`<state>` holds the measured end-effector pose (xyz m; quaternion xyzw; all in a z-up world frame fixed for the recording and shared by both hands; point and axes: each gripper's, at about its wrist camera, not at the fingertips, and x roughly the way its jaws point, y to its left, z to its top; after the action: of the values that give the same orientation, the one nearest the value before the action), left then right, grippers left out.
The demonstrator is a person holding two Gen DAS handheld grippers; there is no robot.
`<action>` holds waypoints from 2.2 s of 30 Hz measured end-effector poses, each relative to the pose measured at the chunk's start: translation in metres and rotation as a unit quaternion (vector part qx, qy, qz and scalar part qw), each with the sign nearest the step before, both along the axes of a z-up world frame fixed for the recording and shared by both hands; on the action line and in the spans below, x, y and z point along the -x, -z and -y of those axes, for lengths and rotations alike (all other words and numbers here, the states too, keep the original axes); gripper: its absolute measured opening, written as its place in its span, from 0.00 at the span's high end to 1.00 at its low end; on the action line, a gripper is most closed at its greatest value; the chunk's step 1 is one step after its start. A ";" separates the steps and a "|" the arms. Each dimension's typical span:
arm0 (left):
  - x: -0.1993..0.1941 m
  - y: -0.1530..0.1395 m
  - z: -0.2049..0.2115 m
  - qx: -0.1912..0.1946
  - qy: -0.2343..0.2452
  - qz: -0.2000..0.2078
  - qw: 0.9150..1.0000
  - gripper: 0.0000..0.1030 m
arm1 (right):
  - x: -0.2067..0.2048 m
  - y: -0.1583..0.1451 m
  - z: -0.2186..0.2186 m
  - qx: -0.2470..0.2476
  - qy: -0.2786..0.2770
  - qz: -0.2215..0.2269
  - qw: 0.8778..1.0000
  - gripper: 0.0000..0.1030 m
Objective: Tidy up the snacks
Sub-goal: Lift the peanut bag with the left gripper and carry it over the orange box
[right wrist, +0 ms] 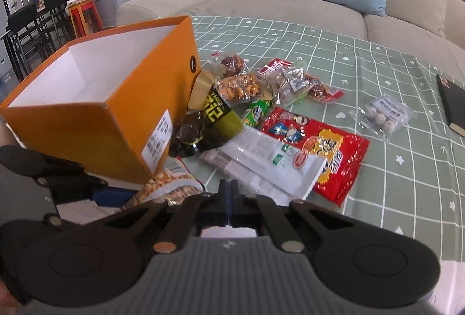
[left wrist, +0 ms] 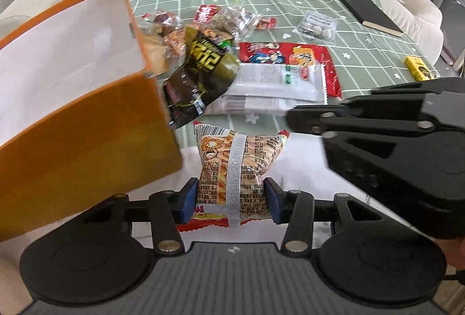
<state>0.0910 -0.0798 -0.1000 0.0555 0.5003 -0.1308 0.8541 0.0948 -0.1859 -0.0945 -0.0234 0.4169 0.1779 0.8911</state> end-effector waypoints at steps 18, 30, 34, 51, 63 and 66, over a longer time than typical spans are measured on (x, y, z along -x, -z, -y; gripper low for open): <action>0.032 -0.042 -0.029 0.081 -0.019 0.043 0.996 0.48 | 0.049 -0.029 0.009 -0.012 0.061 0.027 0.998 1.00; 0.049 -0.093 -0.046 0.132 -0.048 0.124 0.982 0.48 | 0.058 -0.073 0.012 -0.041 0.093 0.082 0.991 1.00; 0.049 -0.107 -0.058 0.126 -0.068 0.152 0.978 0.48 | 0.054 -0.087 0.005 -0.061 0.088 0.093 0.990 1.00; 0.012 -0.113 -0.134 0.083 -0.172 0.147 0.971 0.48 | 0.017 -0.118 -0.073 -0.092 -0.003 0.144 0.985 1.00; -0.018 -0.091 -0.167 0.067 -0.205 0.113 0.970 0.48 | -0.039 -0.060 -0.020 -0.022 0.068 0.074 0.995 0.69; -0.029 -0.081 -0.172 0.059 -0.210 0.091 0.972 0.48 | -0.045 -0.033 0.001 -0.001 0.088 0.046 0.995 0.52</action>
<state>0.1203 0.0926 -0.0186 -0.0895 0.4123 0.0285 0.9062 0.1394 -0.1869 -0.0615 0.0058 0.3754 0.0979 0.9217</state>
